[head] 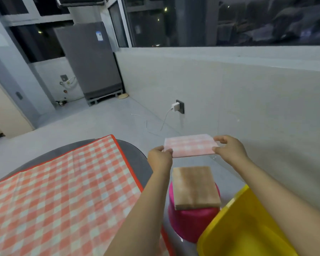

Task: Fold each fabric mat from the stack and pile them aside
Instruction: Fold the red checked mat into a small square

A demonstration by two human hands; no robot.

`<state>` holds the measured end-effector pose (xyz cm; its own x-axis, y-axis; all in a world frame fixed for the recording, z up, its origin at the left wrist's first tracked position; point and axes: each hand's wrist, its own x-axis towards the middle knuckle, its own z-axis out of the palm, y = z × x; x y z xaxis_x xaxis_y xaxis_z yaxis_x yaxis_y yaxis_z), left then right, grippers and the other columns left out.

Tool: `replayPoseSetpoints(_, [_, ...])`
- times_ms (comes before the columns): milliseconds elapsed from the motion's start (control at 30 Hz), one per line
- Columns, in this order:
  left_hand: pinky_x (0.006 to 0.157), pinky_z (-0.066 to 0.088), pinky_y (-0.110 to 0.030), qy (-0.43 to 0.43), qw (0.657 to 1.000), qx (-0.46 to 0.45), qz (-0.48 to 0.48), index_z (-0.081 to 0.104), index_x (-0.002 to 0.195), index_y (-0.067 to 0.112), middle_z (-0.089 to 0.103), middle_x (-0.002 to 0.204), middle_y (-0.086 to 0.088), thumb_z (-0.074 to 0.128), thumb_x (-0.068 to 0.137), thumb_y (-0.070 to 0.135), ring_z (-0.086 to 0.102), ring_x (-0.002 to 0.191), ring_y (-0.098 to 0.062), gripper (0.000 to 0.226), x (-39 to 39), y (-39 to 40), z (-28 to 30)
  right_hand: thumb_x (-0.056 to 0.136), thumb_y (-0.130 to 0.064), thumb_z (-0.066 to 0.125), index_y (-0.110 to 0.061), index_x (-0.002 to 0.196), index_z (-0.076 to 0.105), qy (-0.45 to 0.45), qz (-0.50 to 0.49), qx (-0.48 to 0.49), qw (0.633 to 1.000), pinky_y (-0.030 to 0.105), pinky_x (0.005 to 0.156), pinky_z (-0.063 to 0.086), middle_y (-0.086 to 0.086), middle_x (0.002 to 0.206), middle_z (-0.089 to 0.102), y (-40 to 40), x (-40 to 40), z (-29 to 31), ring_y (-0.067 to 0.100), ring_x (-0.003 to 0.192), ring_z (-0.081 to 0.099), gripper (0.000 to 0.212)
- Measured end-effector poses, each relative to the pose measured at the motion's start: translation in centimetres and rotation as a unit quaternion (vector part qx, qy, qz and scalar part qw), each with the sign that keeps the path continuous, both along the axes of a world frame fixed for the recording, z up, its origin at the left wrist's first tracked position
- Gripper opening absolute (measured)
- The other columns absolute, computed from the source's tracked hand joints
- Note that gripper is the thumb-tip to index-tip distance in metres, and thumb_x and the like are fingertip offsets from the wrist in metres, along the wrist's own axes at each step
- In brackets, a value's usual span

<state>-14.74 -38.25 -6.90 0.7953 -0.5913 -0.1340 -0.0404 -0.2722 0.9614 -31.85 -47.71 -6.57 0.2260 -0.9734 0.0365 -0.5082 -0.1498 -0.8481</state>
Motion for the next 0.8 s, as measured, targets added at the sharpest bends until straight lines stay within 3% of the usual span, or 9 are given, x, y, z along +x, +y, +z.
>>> replayPoseSetpoints(100, [0.088,0.042,-0.025,0.030,0.999,0.027,0.014,0.053,0.130,0.000,0.057,0.130,-0.015,0.061,0.088,0.009,0.056,0.115,-0.028,0.043,-0.7,-0.9,-3.2,0.080,-0.006,0.067,-0.009,0.118,0.061,0.024,-0.003,0.022,0.999,0.028,0.095,0.038,0.012,0.129,0.056,-1.1,-0.2,-3.8,0.023,0.123,0.050,0.038])
replayPoseSetpoints(300, [0.098,0.042,-0.029,0.083,0.988,0.119,0.046,0.054,0.130,0.003,0.058,0.130,-0.015,0.056,0.090,0.004,0.056,0.117,-0.029,0.040,-2.2,-0.8,-9.8,0.078,-0.004,0.068,-0.008,0.118,0.061,0.082,0.019,0.088,0.993,0.026,0.094,0.038,0.012,0.126,0.059,-0.8,-0.8,-11.2,0.023,0.119,0.053,0.040])
replayPoseSetpoints(433, [0.070,0.046,-0.025,0.087,0.986,0.141,0.036,0.068,0.103,0.009,0.068,0.100,-0.010,0.048,0.086,-0.003,0.059,0.084,-0.025,0.029,-3.0,0.1,-13.1,0.075,-0.001,0.069,-0.010,0.115,0.061,0.103,0.015,0.126,0.987,0.025,0.087,0.041,0.011,0.120,0.063,0.3,-1.3,-14.0,0.023,0.112,0.058,0.042])
replayPoseSetpoints(633, [0.065,0.041,-0.022,0.069,0.980,0.181,0.053,0.069,0.106,0.007,0.070,0.101,-0.012,0.053,0.086,0.003,0.057,0.077,-0.022,0.025,-3.7,0.7,-15.2,0.081,-0.008,0.068,-0.008,0.113,0.061,0.124,-0.002,0.146,0.981,0.024,0.085,0.041,0.012,0.124,0.060,1.4,-1.1,-16.2,0.023,0.116,0.055,0.033])
replayPoseSetpoints(800, [0.054,0.039,-0.015,0.052,0.987,0.142,0.058,0.069,0.099,0.009,0.069,0.094,-0.005,0.050,0.085,-0.002,0.058,0.075,-0.019,0.026,-3.9,0.2,-15.5,0.083,-0.008,0.066,-0.010,0.116,0.059,0.112,-0.010,0.120,0.986,0.025,0.087,0.040,0.010,0.125,0.059,0.9,-0.7,-16.6,0.023,0.119,0.052,0.034])
